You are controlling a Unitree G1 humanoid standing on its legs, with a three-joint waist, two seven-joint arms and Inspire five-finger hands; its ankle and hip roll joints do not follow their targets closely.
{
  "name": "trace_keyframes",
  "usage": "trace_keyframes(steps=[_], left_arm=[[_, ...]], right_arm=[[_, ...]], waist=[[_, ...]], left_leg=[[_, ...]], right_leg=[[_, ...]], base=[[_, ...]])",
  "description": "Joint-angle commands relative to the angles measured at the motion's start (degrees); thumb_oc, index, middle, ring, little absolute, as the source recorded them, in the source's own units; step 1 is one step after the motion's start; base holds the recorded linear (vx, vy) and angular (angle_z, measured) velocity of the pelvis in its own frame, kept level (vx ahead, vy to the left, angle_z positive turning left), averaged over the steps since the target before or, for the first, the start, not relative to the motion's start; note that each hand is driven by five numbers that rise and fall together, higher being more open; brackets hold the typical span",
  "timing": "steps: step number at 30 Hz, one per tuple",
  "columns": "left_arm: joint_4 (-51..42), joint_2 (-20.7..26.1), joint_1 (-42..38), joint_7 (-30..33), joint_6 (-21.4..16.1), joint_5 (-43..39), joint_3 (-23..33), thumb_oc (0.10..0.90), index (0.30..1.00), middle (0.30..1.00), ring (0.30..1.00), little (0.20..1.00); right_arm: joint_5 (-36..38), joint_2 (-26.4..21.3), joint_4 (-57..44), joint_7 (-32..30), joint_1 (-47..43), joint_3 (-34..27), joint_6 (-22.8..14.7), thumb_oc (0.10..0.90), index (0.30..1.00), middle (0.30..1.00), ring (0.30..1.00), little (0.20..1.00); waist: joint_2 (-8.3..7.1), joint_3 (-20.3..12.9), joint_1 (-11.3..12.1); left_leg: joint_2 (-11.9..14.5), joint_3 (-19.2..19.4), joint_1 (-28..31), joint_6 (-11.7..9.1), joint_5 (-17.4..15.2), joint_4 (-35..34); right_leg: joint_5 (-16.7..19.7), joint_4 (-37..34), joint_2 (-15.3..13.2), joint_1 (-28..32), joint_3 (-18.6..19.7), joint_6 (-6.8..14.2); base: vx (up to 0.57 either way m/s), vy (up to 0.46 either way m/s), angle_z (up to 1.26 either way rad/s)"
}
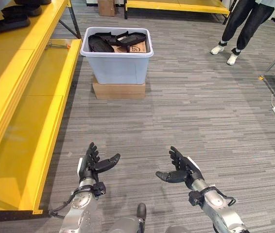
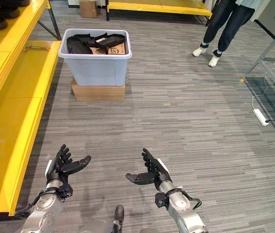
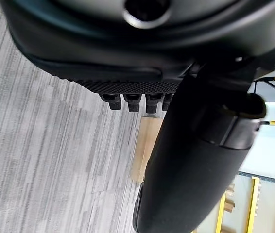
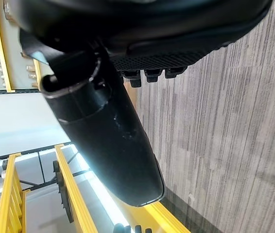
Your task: Move parts from the plastic box to the shelf.
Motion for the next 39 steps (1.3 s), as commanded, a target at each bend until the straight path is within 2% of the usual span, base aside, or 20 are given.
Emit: trace_keyframes(steps=[1, 3, 4, 5, 6, 7, 8, 9, 10, 12, 13, 14, 18, 23, 26, 30, 32, 35, 39], left_arm=[[-5.21, 1.3, -0.61, -0.47, -4.64, 2.57, -0.1, 0.9, 1.0, 1.0, 1.0, 1.0], [-5.2, 1.37, -0.3, 0.1, -4.95, 2.12, 0.02, 0.9, 1.0, 1.0, 1.0, 1.0], [-5.1, 1.55, -0.16, 0.31, -5.26, 1.8, 0.06, 0.9, 1.0, 1.0, 1.0, 1.0], [-5.02, 1.81, -0.17, 0.22, -5.45, 1.59, 0.06, 0.9, 1.0, 1.0, 1.0, 1.0], [-5.01, 1.81, -0.16, 0.21, -5.45, 1.59, 0.06, 0.9, 1.0, 1.0, 1.0, 1.0], [-5.3, 2.13, -0.14, 0.07, -5.09, 2.25, 0.14, 0.9, 1.0, 1.0, 1.0, 1.0], [-5.45, 1.95, -0.11, 0.64, -4.37, 2.07, 0.12, 0.9, 1.0, 1.0, 1.0, 1.0], [-4.67, 1.6, -0.25, 1.31, -4.85, 1.41, -0.17, 0.9, 1.0, 1.0, 1.0, 1.0], [-4.26, 1.5, -0.39, 1.53, -5.69, 1.57, -0.56, 0.9, 1.0, 1.0, 1.0, 1.0], [-4.31, 1.42, 0.73, 0.95, -8.06, 2.3, -1.47, 0.9, 1.0, 1.0, 1.0, 1.0], [-4.32, 1.32, 0.69, 1.14, -8.14, 2.6, -1.97, 0.9, 1.0, 1.0, 1.0, 1.0], [-4.32, 1.31, 0.69, 1.14, -8.14, 2.6, -1.98, 0.9, 1.0, 1.0, 1.0, 1.0], [-3.96, 1.03, -0.46, 1.82, -7.36, 2.32, -3.57, 0.9, 1.0, 1.0, 1.0, 1.0], [-4.58, 1.11, -0.37, 1.24, -6.42, 2.17, -4.67, 0.9, 1.0, 1.0, 1.0, 1.0], [-5.84, 1.96, -1.42, 1.16, -4.75, 1.77, -5.12, 0.9, 1.0, 1.0, 1.0, 1.0], [-6.3, 1.95, -1.27, 0.75, -4.42, 1.91, -5.34, 0.9, 1.0, 1.0, 1.0, 1.0], [-6.66, 1.75, -1.28, 0.37, -4.59, 1.81, -5.24, 0.9, 1.0, 1.0, 1.0, 1.0], [-7.3, 1.71, -0.9, 0.87, -4.45, 1.79, -5.13, 0.9, 1.0, 1.0, 1.0, 1.0], [-8.11, 1.74, -0.06, 0.69, -4.16, 2.0, -4.57, 0.9, 1.0, 1.0, 1.0, 1.0]], right_arm=[[-0.37, 0.31, -1.82, 1.24, -1.99, 0.53, -4.86, 0.9, 1.0, 1.0, 1.0, 1.0], [-0.38, 0.08, -1.07, 2.06, -2.42, 0.59, -5.75, 0.9, 1.0, 1.0, 1.0, 1.0], [-0.13, -0.2, -0.88, 2.64, -2.61, 0.51, -6.34, 0.9, 1.0, 1.0, 1.0, 1.0], [0.2, -0.53, -1.02, 3.14, -2.55, 0.15, -6.76, 0.9, 1.0, 1.0, 1.0, 1.0], [0.2, -0.54, -1.03, 3.14, -2.54, 0.15, -6.76, 0.9, 1.0, 1.0, 1.0, 1.0], [0.76, -1.11, -1.52, 4.55, -2.15, -0.7, -7.05, 0.9, 1.0, 1.0, 1.0, 1.0], [0.57, -1.6, -1.84, 6.74, -1.76, -1.39, -6.63, 0.9, 1.0, 1.0, 1.0, 1.0], [0.26, -2.32, -2.21, 8.53, -1.39, -1.66, -6.75, 0.9, 1.0, 1.0, 1.0, 1.0], [0.29, -2.55, -2.43, 9.29, -1.14, -1.62, -6.72, 0.9, 1.0, 1.0, 1.0, 1.0], [-0.6, -2.21, -2.47, 9.05, -0.82, -0.69, -6.74, 0.9, 1.0, 1.0, 1.0, 1.0], [0.04, -2.54, -2.62, 8.56, -0.64, -0.21, -6.89, 0.9, 1.0, 1.0, 1.0, 1.0], [0.04, -2.55, -2.62, 8.55, -0.63, -0.2, -6.89, 0.9, 1.0, 1.0, 1.0, 1.0], [-0.14, -1.78, -2.56, 6.43, -1.39, 1.51, -6.62, 0.9, 1.0, 1.0, 1.0, 1.0], [0.47, -2.05, -3.46, 4.47, -1.63, 1.89, -5.5, 0.9, 1.0, 1.0, 1.0, 1.0], [0.89, -1.94, -3.9, 2.54, -2.23, 2.18, -4.72, 0.9, 1.0, 1.0, 1.0, 1.0], [1.28, -1.99, -2.87, 2.33, -2.11, 1.74, -5.35, 0.9, 1.0, 1.0, 1.0, 1.0], [1.21, -2.27, -3.02, 1.43, -1.28, 1.08, -6.36, 0.9, 1.0, 1.0, 1.0, 1.0], [2.96, -2.17, -4.0, -0.58, -0.05, -0.41, -8.31, 0.9, 1.0, 1.0, 1.0, 1.0], [3.6, -2.22, -5.79, -0.38, 1.2, -2.17, -10.46, 0.9, 1.0, 1.0, 1.0, 1.0]], waist=[[2.58, -5.38, 0.78], [2.89, -4.81, 0.31], [2.92, -4.28, -0.25], [2.6, -3.88, -0.9], [2.67, -3.83, -0.95], [1.6, -3.7, -1.85], [1.66, -3.06, -2.95], [2.1, -2.78, -3.94], [2.67, -2.42, -4.54], [3.33, -1.73, -4.55], [2.99, -2.2, -4.79], [3.0, -2.19, -4.81], [2.15, -2.55, -5.47], [1.57, -2.2, -5.87], [1.55, -1.14, -5.75], [1.96, -0.16, -5.93], [2.39, 0.21, -6.58], [2.6, 0.38, -7.05], [2.63, 0.45, -7.42]], left_leg=[[6.32, 1.23, 2.42, -3.7, -2.82, -6.33], [6.35, 0.8, 4.19, -3.99, -2.82, -7.29], [6.27, -0.14, 5.68, -4.29, -2.85, -8.25], [5.94, -1.37, 7.16, -4.66, -3.29, -9.01], [6.02, -1.43, 7.25, -4.68, -3.3, -9.05], [4.99, -2.86, 9.21, -5.19, -4.52, -9.61], [4.97, -4.41, 11.79, -5.68, -5.3, -10.43], [5.06, -5.61, 13.48, -6.15, -5.71, -10.76], [5.33, -6.45, 14.61, -6.31, -6.05, -10.8], [5.48, -7.17, 16.24, -6.38, -7.38, -10.5], [4.63, -8.65, 15.96, -6.11, -7.39, -10.31], [4.64, -8.66, 15.98, -6.11, -7.4, -10.29], [3.49, -10.03, 15.69, -5.16, -9.29, -8.06], [3.26, -10.29, 15.95, -4.77, -10.02, -7.38], [4.17, -9.34, 14.72, -4.81, -9.7, -6.85], [4.25, -9.17, 13.38, -4.32, -9.7, -5.78], [4.28, -8.14, 12.9, -3.95, -9.84, -4.98], [4.39, -7.28, 12.77, -3.7, -9.97, -4.59], [4.29, -6.93, 12.95, -3.37, -10.18, -4.4]], right_leg=[[13.22, 0.28, 0.53, -4.74, -3.75, -0.58], [12.49, -2.84, 1.13, -7.68, -4.46, -1.08], [11.68, -7.07, 1.9, -9.2, -4.79, -1.36], [11.2, -14.83, 2.56, -9.78, -4.94, -1.81], [11.26, -15.02, 2.64, -9.61, -5.02, -1.83], [12.79, -28.14, 2.36, -11.58, -4.85, -1.83], [15.13, -37.44, 2.48, -11.79, -4.2, -1.37], [17.53, -44.0, 2.18, -13.21, -2.94, -0.34], [18.75, -47.72, 1.89, -14.89, -1.93, 0.4], [20.03, -47.6, 1.81, -16.8, -1.85, 1.22], [20.32, -48.61, 2.56, -15.37, 0.12, 0.95], [20.34, -48.66, 2.56, -15.32, 0.1, 0.95], [21.55, -45.24, 2.34, -14.32, 3.95, 1.04], [20.93, -41.79, 3.3, -11.99, 6.35, -0.23], [19.49, -38.92, 3.91, -12.54, 5.45, -1.03], [17.75, -35.67, 5.14, -14.35, 4.44, -2.2], [16.87, -33.86, 5.86, -15.24, 4.01, -2.91], [16.22, -32.26, 6.17, -15.67, 3.71, -3.15], [16.21, -31.32, 6.35, -15.83, 3.63, -3.14]], base=[[0.1, 0.122, -0.44], [0.08, -0.005, -0.24], [0.13, -0.085, -0.04], [0.1, -0.081, -0.12], [0.18, -0.145, -0.06], [0.24, -0.152, 0.15], [0.35, -0.191, 0.34], [0.31, -0.119, 0.77], [0.26, -0.077, 0.56], [0.33, -0.146, 0.49], [0.28, -0.148, 0.41], [0.21, -0.125, 0.31], [0.24, -0.133, 0.52], [0.26, -0.154, 0.12], [0.21, -0.182, 0.16], [0.16, -0.102, 0.02], [0.16, -0.026, 0.02], [0.1, -0.012, -0.07], [0.09, -0.025, -0.04]])
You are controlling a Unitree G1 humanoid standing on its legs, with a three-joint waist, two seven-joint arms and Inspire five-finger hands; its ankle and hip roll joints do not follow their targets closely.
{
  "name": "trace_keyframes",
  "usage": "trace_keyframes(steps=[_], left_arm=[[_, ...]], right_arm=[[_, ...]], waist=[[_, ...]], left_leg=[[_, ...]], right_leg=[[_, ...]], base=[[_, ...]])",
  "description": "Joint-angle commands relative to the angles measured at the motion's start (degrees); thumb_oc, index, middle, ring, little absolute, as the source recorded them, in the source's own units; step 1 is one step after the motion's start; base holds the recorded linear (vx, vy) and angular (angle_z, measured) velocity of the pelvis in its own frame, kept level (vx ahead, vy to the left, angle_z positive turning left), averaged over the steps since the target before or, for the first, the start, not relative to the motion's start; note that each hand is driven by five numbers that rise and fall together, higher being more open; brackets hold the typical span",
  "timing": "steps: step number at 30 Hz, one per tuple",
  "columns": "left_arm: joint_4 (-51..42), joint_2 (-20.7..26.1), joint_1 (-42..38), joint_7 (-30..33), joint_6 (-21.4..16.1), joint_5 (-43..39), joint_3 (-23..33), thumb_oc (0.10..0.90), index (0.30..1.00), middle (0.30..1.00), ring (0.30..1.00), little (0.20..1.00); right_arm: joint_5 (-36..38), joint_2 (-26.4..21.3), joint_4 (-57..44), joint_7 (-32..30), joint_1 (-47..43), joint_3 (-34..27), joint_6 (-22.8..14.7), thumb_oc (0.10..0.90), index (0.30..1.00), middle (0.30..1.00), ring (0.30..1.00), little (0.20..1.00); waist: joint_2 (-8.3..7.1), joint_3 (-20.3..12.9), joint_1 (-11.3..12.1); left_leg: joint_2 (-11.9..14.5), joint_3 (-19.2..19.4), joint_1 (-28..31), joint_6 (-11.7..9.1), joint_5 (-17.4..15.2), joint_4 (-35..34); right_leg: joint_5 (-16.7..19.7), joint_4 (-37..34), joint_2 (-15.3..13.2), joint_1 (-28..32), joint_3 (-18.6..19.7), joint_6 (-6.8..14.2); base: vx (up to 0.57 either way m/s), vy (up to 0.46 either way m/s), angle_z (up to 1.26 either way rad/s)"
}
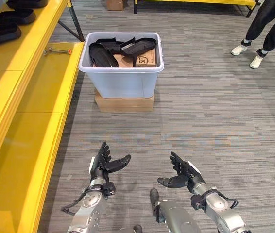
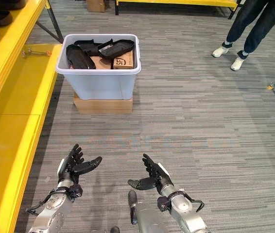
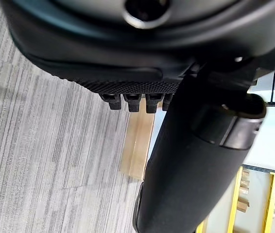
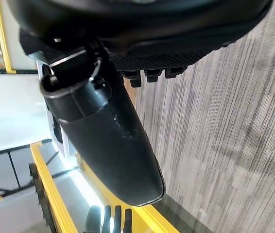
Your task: Move parts from the plastic box to the shelf.
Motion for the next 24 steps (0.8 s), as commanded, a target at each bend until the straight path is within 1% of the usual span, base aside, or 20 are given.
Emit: trace_keyframes(steps=[1, 3, 4, 7, 9, 11, 13, 14, 15, 17, 18, 19, 20, 21, 22, 23, 24], left_arm=[[-8.56, 3.32, 1.5, -0.41, -3.33, 2.15, 1.87, 0.9, 1.0, 1.0, 1.0, 1.0], [-8.83, 3.39, 1.84, -0.4, -3.37, 2.13, 2.01, 0.9, 1.0, 1.0, 1.0, 1.0], [-9.01, 3.39, 2.19, -0.52, -3.82, 1.99, 2.09, 0.9, 1.0, 1.0, 1.0, 1.0], [-9.91, 3.46, 3.08, -1.01, -4.56, 2.23, 2.8, 0.9, 1.0, 1.0, 1.0, 1.0], [-10.55, 3.66, 3.48, -1.19, -4.99, 2.17, 3.19, 0.9, 1.0, 1.0, 1.0, 1.0], [-11.23, 3.7, 3.92, -1.99, -6.6, 1.26, 3.68, 0.9, 1.0, 1.0, 1.0, 1.0], [-12.5, 3.52, 4.35, -4.64, -8.09, -0.29, 4.36, 0.9, 1.0, 1.0, 1.0, 1.0], [-13.16, 3.4, 4.56, -5.68, -8.93, 0.4, 4.53, 0.9, 1.0, 1.0, 1.0, 1.0], [-13.65, 3.4, 4.62, -6.07, -9.92, 0.69, 4.45, 0.9, 1.0, 1.0, 1.0, 1.0], [-15.19, 3.59, 4.79, -7.17, -13.55, 2.24, 4.87, 0.9, 1.0, 1.0, 1.0, 1.0], [-16.81, 3.92, 4.33, -6.82, -16.57, 2.89, 5.24, 0.9, 1.0, 1.0, 1.0, 1.0], [-17.26, 3.95, 4.19, -6.47, -17.37, 2.91, 5.41, 0.9, 1.0, 1.0, 1.0, 1.0], [-18.32, 4.13, 3.56, -5.47, -17.32, 2.61, 5.68, 0.9, 1.0, 1.0, 1.0, 1.0], [-18.69, 4.19, 3.28, -4.56, -16.78, 2.96, 5.69, 0.9, 1.0, 1.0, 1.0, 1.0], [-18.58, 4.24, 2.68, -4.18, -16.11, 3.33, 5.63, 0.9, 1.0, 1.0, 1.0, 1.0], [-18.29, 4.43, 1.33, -3.9, -15.73, 3.31, 5.36, 0.9, 1.0, 1.0, 1.0, 1.0], [-18.0, 4.52, 0.07, -3.58, -15.5, 3.69, 5.09, 0.9, 1.0, 1.0, 1.0, 1.0]], right_arm=[[3.75, 0.72, -9.35, -0.73, -0.62, -2.89, -8.68, 0.9, 1.0, 1.0, 1.0, 1.0], [4.43, 0.61, -10.69, -0.93, -0.42, -3.38, -9.6, 0.9, 1.0, 1.0, 1.0, 1.0], [5.05, 0.4, -12.26, -0.92, -0.34, -3.95, -10.74, 0.9, 1.0, 1.0, 1.0, 1.0], [6.73, 0.01, -15.4, -0.41, 0.06, -5.25, -12.64, 0.9, 1.0, 1.0, 1.0, 1.0], [7.13, -0.36, -17.92, -0.87, 0.49, -6.22, -13.31, 0.9, 1.0, 1.0, 1.0, 1.0], [7.55, -0.99, -20.66, -1.5, 0.99, -7.34, -15.06, 0.9, 1.0, 1.0, 1.0, 1.0], [6.52, -1.39, -23.36, -2.87, 1.41, -8.56, -16.45, 0.9, 1.0, 1.0, 1.0, 1.0], [7.05, -1.5, -24.35, -2.99, 1.42, -9.18, -17.71, 0.9, 1.0, 1.0, 1.0, 1.0], [7.72, -1.67, -25.26, -3.23, 1.32, -9.63, -18.49, 0.9, 1.0, 1.0, 1.0, 1.0], [8.83, -2.39, -27.65, -2.97, 1.07, -10.76, -19.7, 0.9, 1.0, 1.0, 1.0, 1.0], [7.91, -2.82, -29.31, -2.6, 0.54, -11.28, -20.59, 0.9, 1.0, 1.0, 1.0, 1.0], [7.77, -2.87, -29.69, -2.42, 0.41, -11.36, -20.75, 0.9, 1.0, 1.0, 1.0, 1.0], [7.42, -3.26, -30.29, -2.7, -0.16, -11.51, -20.92, 0.9, 1.0, 1.0, 1.0, 1.0], [7.02, -3.47, -30.45, -3.02, -0.38, -11.5, -21.23, 0.9, 1.0, 1.0, 1.0, 1.0], [6.25, -3.58, -30.29, -3.54, -0.84, -11.39, -21.72, 0.9, 1.0, 1.0, 1.0, 1.0], [5.02, -3.7, -30.3, -5.02, -1.64, -11.25, -22.57, 0.9, 1.0, 1.0, 1.0, 1.0], [4.36, -3.73, -30.42, -7.0, -2.34, -11.05, -23.55, 0.9, 1.0, 1.0, 1.0, 1.0]], waist=[[-0.8, -2.7, -0.57], [-0.77, -2.67, -0.69], [-0.67, -2.78, -0.78], [-0.47, -3.08, -0.87], [-0.41, -3.39, -1.03], [-0.47, -3.87, -1.37], [-0.51, -4.63, -1.75], [-0.43, -5.16, -1.93], [-0.23, -5.61, -2.08], [0.31, -6.7, -2.31], [0.77, -7.45, -2.53], [0.95, -7.65, -2.64], [1.33, -8.32, -2.82], [1.57, -8.57, -2.98], [1.55, -8.83, -3.05], [1.45, -9.06, -3.04], [1.14, -9.03, -2.74]], left_leg=[[-2.39, 1.01, -4.76, 3.94, 2.36, -0.2], [-2.42, 1.17, -4.68, 4.11, 2.09, 0.19], [-2.42, 1.42, -4.61, 4.17, 1.69, 0.85], [-2.09, 2.38, -4.28, 4.08, 0.95, 1.86], [-1.8, 2.98, -4.08, 3.91, 0.57, 2.48], [-1.42, 4.0, -3.97, 3.63, 0.17, 3.61], [-1.21, 4.97, -3.44, 3.28, -0.67, 4.87], [-1.09, 5.35, -3.05, 2.88, -0.75, 5.44], [-0.75, 5.47, -2.88, 2.25, 0.22, 6.05], [0.12, 5.63, -3.16, 0.74, 3.21, 7.59], [0.58, 5.76, -3.2, -0.24, 4.13, 8.86], [0.72, 5.86, -3.0, -0.57, 4.41, 9.16], [1.21, 6.76, -2.76, -1.7, 6.15, 10.64], [1.52, 7.1, -2.81, -2.22, 6.8, 11.57], [1.69, 8.07, -3.18, -2.87, 8.28, 13.91], [1.94, 9.37, -4.65, -3.93, 10.8, 18.57], [1.73, 9.94, -7.11, -4.07, 11.63, 22.59]], right_leg=[[2.65, -1.68, -3.28, -1.96, 0.14, 8.54], [2.27, -1.18, -3.2, -1.85, 0.05, 8.32], [1.42, -0.89, -3.24, -1.52, -0.26, 7.94], [0.13, 0.32, -3.44, -1.18, -1.02, 7.49], [-0.84, 0.84, -3.62, -0.57, -1.4, 7.15], [-1.63, 0.39, -3.78, 0.88, -1.53, 6.68], [-1.94, -0.68, -4.02, 2.22, -1.51, 6.48], [-2.04, -1.41, -4.07, 2.84, -1.58, 6.32], [-2.14, -2.31, -3.8, 3.52, -1.51, 6.05], [-2.69, -4.94, -3.04, 5.73, -0.95, 5.07], [-3.33, -6.14, -2.86, 6.85, -0.73, 4.4], [-3.46, -6.4, -2.8, 7.01, -0.81, 4.23], [-3.83, -7.1, -2.74, 7.32, -1.44, 3.79], [-4.0, -7.39, -2.66, 7.53, -1.82, 3.56], [-4.1, -7.89, -2.74, 7.99, -2.25, 3.17], [-4.14, -8.93, -2.77, 9.11, -3.11, 2.5], [-4.09, -9.69, -2.92, 10.17, -3.45, 2.11]], base=[[0.1, -0.038, -0.05], [0.12, -0.077, -0.06], [0.13, -0.115, -0.02], [0.11, -0.126, 0.02], [0.11, -0.121, 0.06], [0.15, -0.135, 0.08], [0.18, -0.143, 0.13], [0.19, -0.157, 0.14], [0.21, -0.174, 0.19], [0.21, -0.164, 0.14], [0.17, -0.133, 0.02], [0.11, -0.121, -0.03], [0.03, -0.083, -0.03], [0.01, -0.095, -0.01], [0.0, -0.133, 0.05], [-0.01, -0.175, 0.1], [0.02, -0.253, 0.3]])
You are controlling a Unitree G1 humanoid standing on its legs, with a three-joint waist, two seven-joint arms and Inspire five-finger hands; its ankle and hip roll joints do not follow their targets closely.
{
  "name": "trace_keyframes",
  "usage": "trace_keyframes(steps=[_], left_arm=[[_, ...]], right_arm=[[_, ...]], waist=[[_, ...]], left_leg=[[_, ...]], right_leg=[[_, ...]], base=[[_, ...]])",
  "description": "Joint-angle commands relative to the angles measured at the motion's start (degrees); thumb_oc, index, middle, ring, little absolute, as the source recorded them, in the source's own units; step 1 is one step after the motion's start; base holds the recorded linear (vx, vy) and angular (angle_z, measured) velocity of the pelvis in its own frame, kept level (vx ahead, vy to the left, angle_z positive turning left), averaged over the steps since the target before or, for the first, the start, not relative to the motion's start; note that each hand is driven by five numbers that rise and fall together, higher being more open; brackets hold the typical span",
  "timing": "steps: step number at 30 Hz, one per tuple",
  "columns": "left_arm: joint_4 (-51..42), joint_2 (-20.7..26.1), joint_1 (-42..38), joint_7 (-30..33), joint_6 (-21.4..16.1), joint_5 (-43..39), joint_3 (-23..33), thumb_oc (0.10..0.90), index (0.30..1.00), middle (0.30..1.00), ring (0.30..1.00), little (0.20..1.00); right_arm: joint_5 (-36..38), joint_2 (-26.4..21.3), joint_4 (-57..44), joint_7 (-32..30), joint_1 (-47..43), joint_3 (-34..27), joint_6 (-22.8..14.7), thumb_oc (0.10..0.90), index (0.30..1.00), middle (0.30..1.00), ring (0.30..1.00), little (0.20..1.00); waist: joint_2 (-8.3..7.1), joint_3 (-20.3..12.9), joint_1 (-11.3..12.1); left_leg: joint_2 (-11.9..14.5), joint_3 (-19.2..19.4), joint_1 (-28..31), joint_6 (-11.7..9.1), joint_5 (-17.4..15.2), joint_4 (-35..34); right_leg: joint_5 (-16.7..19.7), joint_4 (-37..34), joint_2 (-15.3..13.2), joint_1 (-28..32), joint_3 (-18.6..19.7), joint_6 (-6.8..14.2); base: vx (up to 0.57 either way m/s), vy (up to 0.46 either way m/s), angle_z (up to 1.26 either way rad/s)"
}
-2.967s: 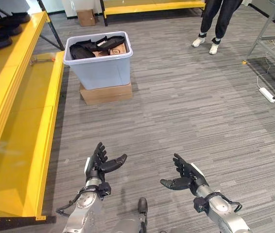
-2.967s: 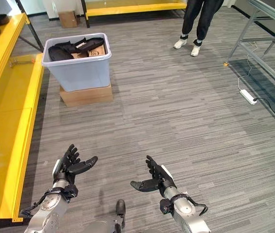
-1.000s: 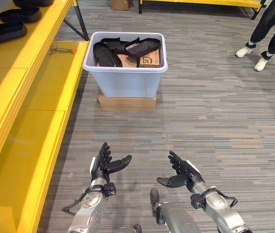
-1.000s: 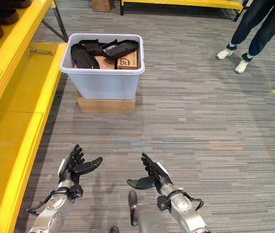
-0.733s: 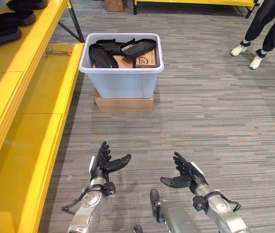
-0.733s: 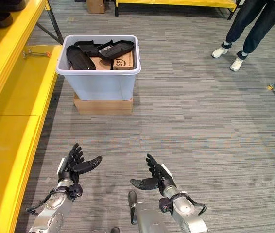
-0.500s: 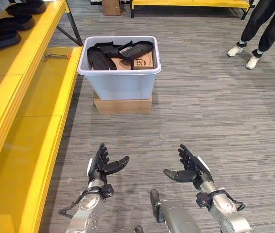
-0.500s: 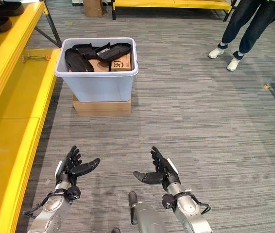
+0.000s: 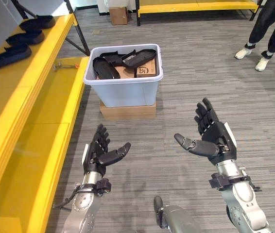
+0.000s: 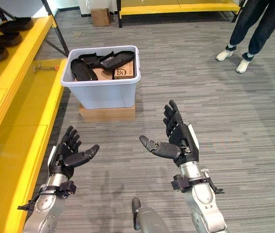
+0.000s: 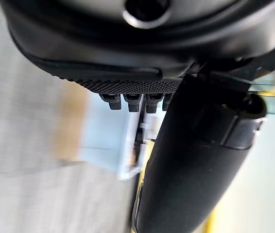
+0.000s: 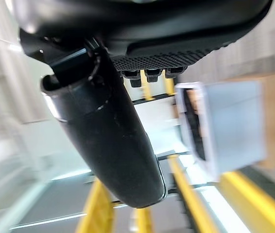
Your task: Move parts from the plastic box to the shelf.
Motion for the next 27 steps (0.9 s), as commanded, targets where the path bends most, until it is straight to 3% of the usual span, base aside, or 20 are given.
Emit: trace_keyframes(steps=[1, 3, 5, 9, 13, 16, 20, 27], left_arm=[[-0.92, 2.42, -4.44, 0.71, -5.79, 3.72, 2.62, 0.9, 1.0, 1.0, 1.0, 1.0], [-0.63, 2.21, -5.05, 0.51, -5.46, 3.8, 2.71, 0.9, 1.0, 1.0, 1.0, 1.0], [-0.24, 1.92, -5.25, 1.08, -5.86, 4.13, 2.56, 0.9, 1.0, 1.0, 1.0, 1.0], [1.34, 1.78, -5.28, 4.34, -6.62, 4.29, 2.86, 0.9, 1.0, 1.0, 1.0, 1.0], [3.68, 1.23, -4.74, 5.73, -8.56, 4.79, 4.18, 0.9, 1.0, 1.0, 1.0, 1.0], [6.36, 0.81, -5.8, 7.95, -9.86, 5.28, 4.44, 0.9, 1.0, 1.0, 1.0, 1.0], [8.7, 0.08, -6.93, 8.59, -10.76, 5.48, 4.04, 0.9, 1.0, 1.0, 1.0, 1.0], [8.35, -0.59, -6.05, 8.57, -9.24, 5.6, 4.1, 0.9, 1.0, 1.0, 1.0, 1.0]], right_arm=[[-2.34, 1.21, -3.26, -3.94, -4.48, -0.23, -10.61, 0.9, 1.0, 1.0, 1.0, 1.0], [-2.72, 1.7, -3.54, -3.63, -5.33, -0.26, -10.25, 0.9, 1.0, 1.0, 1.0, 1.0], [-2.95, 2.03, -3.99, -3.71, -7.15, 0.53, -8.46, 0.9, 1.0, 1.0, 1.0, 1.0], [-1.89, 1.88, -3.46, -2.47, -9.09, 2.22, -6.36, 0.9, 1.0, 1.0, 1.0, 1.0], [-1.56, 2.22, -2.22, -1.83, -10.71, 4.13, -6.98, 0.9, 1.0, 1.0, 1.0, 1.0], [-1.7, 1.83, -2.9, -1.73, -11.14, 4.32, -6.03, 0.9, 1.0, 1.0, 1.0, 1.0], [-1.24, 1.28, -2.85, -0.71, -10.47, 3.77, -5.44, 0.9, 1.0, 1.0, 1.0, 1.0], [-1.35, 0.98, -2.74, -0.02, -8.56, 2.32, -4.08, 0.9, 1.0, 1.0, 1.0, 1.0]], waist=[[-4.05, -5.65, -0.35], [-4.76, -5.16, 0.17], [-4.99, -4.55, 0.78], [-4.63, -4.31, 2.25], [-4.14, -4.28, 3.65], [-3.97, -3.8, 3.05], [-3.32, -3.15, 1.71], [-2.88, -3.36, 1.85]], left_leg=[[0.16, 5.96, -7.78, 0.03, 10.25, 14.11], [2.05, 9.48, -10.69, 0.57, 9.32, 13.89], [3.68, 12.18, -13.07, 1.03, 9.02, 8.53], [5.9, 10.44, -15.24, -0.41, 13.4, -2.98], [10.49, 6.33, -14.98, -2.58, 18.95, -12.92], [14.0, 6.93, -13.77, -3.12, 18.85, -17.38], [16.59, 8.88, -12.01, -4.07, 19.06, -20.25], [15.55, 7.48, -11.78, -4.63, 19.59, -17.85]], right_leg=[[0.53, -10.15, -3.0, 8.8, -0.64, 4.23], [-0.01, -10.42, -3.55, 10.65, -1.21, 4.23], [-0.9, -10.55, -3.65, 12.56, -0.33, 4.43], [-2.7, -11.34, -2.81, 16.34, 1.51, 4.59], [-4.5, -10.77, -2.81, 18.49, 2.9, 4.71], [-6.79, -7.35, -3.42, 18.36, 2.7, 4.72], [-9.01, -1.92, -3.84, 16.88, 0.8, 4.7], [-10.44, 1.1, -4.15, 16.49, -0.55, 4.03]], base=[[0.03, -0.211, 0.4], [0.04, -0.104, 0.23], [0.06, 0.04, 0.01], [0.11, 0.069, -0.3], [0.14, 0.074, -0.4], [0.11, 0.078, -0.57], [0.15, 0.153, 0.16], [0.18, 0.157, 0.13]])
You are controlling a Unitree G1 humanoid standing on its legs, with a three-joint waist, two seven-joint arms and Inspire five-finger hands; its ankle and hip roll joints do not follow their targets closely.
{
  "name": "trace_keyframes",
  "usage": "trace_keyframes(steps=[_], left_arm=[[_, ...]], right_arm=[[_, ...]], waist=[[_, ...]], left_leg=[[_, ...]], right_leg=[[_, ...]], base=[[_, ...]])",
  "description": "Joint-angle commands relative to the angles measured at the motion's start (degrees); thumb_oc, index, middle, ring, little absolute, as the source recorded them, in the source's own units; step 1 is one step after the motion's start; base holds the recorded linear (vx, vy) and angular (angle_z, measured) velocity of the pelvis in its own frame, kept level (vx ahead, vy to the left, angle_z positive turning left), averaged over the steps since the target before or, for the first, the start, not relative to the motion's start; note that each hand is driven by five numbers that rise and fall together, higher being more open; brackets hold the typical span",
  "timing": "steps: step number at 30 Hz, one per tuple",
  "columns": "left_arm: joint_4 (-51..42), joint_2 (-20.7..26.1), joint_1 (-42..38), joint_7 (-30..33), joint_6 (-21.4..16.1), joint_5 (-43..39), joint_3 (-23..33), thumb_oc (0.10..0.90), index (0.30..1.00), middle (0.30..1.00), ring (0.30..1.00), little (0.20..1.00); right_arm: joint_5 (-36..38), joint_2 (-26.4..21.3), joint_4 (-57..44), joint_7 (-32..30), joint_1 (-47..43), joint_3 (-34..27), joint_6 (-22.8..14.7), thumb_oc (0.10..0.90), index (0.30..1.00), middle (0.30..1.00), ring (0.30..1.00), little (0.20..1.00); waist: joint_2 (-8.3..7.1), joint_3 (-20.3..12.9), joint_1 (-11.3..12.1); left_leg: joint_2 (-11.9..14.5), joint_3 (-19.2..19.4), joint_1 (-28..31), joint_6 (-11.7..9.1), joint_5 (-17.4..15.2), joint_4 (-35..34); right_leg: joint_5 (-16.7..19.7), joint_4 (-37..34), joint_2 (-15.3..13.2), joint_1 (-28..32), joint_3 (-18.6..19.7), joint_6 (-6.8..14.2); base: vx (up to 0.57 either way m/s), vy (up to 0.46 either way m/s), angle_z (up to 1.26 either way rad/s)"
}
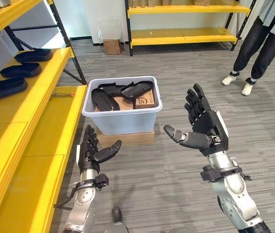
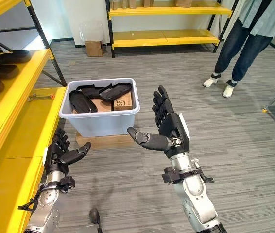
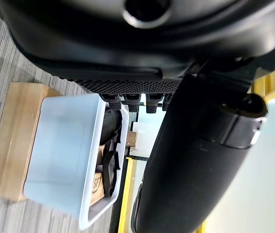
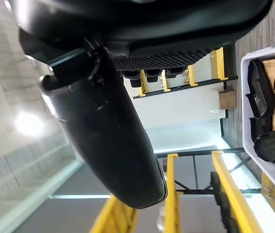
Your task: Move parts from the plastic box to the shelf.
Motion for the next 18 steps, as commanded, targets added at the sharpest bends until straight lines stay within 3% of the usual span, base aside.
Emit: trace_keyframes(steps=[1, 4, 5, 8, 12, 18], left_arm=[[-6.86, 0.14, -2.25, 0.75, -5.33, 3.04, 4.15, 0.9, 1.0, 1.0, 1.0, 1.0], [-7.06, -0.01, -1.74, 0.48, -4.64, 2.94, 4.21, 0.9, 1.0, 1.0, 1.0, 1.0], [-7.95, -0.24, -0.84, -0.7, -4.36, 3.28, 4.35, 0.9, 1.0, 1.0, 1.0, 1.0], [-8.78, 0.48, -0.71, -3.13, -4.39, 3.88, 4.87, 0.9, 1.0, 1.0, 1.0, 1.0], [-12.73, 4.62, -3.7, -12.49, -9.37, 8.44, 4.52, 0.9, 1.0, 1.0, 1.0, 1.0], [-15.04, 5.96, -6.99, -19.83, -10.92, 6.06, 3.12, 0.9, 1.0, 1.0, 1.0, 1.0]], right_arm=[[-1.4, -0.58, -4.79, 1.16, -2.14, -3.46, -3.96, 0.9, 1.0, 1.0, 1.0, 1.0], [-1.69, -0.73, -4.73, 0.65, -1.5, -3.54, -3.7, 0.9, 1.0, 1.0, 1.0, 1.0], [-2.14, -1.18, -4.66, -0.4, -0.55, -4.08, -3.57, 0.9, 1.0, 1.0, 1.0, 1.0], [-2.5, -0.83, -4.77, -1.66, 0.05, -4.68, -3.36, 0.9, 1.0, 1.0, 1.0, 1.0], [-2.65, 0.85, -4.02, -1.54, 0.0, -4.8, -3.79, 0.9, 1.0, 1.0, 1.0, 1.0], [-3.68, 1.78, -3.58, -0.09, -0.86, -4.62, -2.71, 0.9, 1.0, 1.0, 1.0, 1.0]], waist=[[1.65, -2.9, 1.23], [1.81, -3.09, 1.45], [1.89, -3.51, 2.19], [1.56, -3.86, 2.78], [0.55, -4.68, 3.56], [0.38, -5.36, 3.27]], left_leg=[[4.56, -1.11, -1.83, -4.48, -3.35, -0.04], [3.64, -1.3, -1.85, -4.58, -3.52, 1.28], [1.33, -2.39, -1.32, -4.35, -5.0, 1.95], [-0.6, -3.01, -0.66, -3.71, -7.05, 2.47], [-3.43, -2.84, 0.72, -1.9, -9.62, 1.42], [-4.71, -1.89, 0.77, -0.45, -10.87, 1.41]], right_leg=[[0.53, 4.65, 1.68, -6.07, -3.82, -3.45], [0.51, 4.37, 1.44, -5.77, -4.26, -3.53], [0.98, 2.71, 0.62, -5.07, -4.87, -3.09], [1.48, 2.28, -0.68, -5.3, -5.75, -2.2], [3.7, 0.2, -2.72, -5.77, -6.9, 0.38], [3.99, -0.01, -3.7, -5.61, -6.09, 1.66]], base=[[0.17, 0.139, 0.0], [0.24, 0.177, 0.19], [0.42, 0.298, 0.23], [0.31, 0.203, 0.09], [0.25, 0.114, 0.07], [0.11, 0.116, -0.11]])
